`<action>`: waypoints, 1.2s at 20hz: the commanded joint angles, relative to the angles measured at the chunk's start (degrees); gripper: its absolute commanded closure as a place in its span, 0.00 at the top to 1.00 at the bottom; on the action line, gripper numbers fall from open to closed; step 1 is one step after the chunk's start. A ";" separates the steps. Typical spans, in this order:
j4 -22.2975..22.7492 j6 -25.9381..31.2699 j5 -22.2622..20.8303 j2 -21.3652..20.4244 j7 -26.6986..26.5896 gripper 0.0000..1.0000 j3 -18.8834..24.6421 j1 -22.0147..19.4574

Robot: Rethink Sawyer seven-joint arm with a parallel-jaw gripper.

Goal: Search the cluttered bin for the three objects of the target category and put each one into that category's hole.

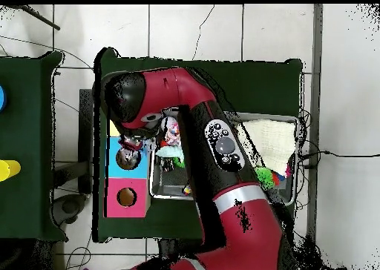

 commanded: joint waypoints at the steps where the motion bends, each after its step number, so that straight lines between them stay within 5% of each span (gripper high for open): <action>1: -1.60 5.12 -5.61 1.01 8.88 0.00 -6.04 1.36; 7: -1.99 5.52 -6.87 2.07 9.49 0.00 -8.23 3.39; 24: 0.10 8.83 -2.05 0.40 9.36 0.00 -9.29 4.96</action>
